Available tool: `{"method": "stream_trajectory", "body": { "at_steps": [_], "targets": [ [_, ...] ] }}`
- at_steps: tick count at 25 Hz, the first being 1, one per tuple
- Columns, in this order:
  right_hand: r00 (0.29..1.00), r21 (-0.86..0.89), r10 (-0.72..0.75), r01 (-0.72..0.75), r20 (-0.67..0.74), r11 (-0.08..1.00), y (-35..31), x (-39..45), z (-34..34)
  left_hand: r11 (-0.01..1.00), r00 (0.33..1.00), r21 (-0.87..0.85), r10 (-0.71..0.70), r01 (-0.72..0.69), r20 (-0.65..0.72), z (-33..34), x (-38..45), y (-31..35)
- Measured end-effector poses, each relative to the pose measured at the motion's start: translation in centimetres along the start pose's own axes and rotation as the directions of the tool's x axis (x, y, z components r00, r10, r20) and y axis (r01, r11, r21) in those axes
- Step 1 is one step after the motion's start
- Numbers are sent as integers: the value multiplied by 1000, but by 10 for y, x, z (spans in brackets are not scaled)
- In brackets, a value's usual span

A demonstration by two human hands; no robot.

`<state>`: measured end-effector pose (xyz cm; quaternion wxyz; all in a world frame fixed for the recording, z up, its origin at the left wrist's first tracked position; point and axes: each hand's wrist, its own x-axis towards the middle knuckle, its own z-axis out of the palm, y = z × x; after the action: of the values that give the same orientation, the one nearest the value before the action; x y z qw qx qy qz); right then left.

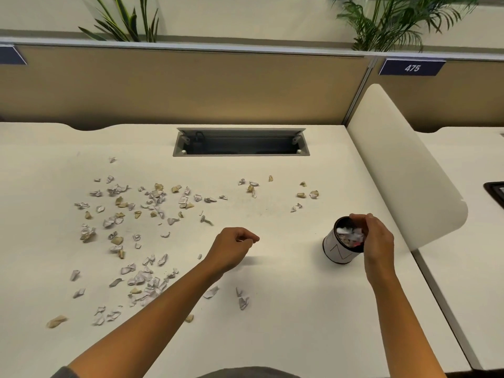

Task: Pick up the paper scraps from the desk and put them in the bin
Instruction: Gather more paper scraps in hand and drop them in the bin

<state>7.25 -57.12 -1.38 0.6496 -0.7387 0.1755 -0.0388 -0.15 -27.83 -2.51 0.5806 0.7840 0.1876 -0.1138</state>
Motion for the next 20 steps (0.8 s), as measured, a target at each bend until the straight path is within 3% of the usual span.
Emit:
{"method": "stream_trajectory", "body": {
  "at_steps": [10,20],
  "targets": [
    [997,88,-71,74,-35,993,-6,20,9,992,998,123,24,-16,-63,-11,24,-8],
    [970,-56,-192,203,150,978,-22,35,94,897,964,403,243,-182,-106,-20,92,-10]
  ]
}}
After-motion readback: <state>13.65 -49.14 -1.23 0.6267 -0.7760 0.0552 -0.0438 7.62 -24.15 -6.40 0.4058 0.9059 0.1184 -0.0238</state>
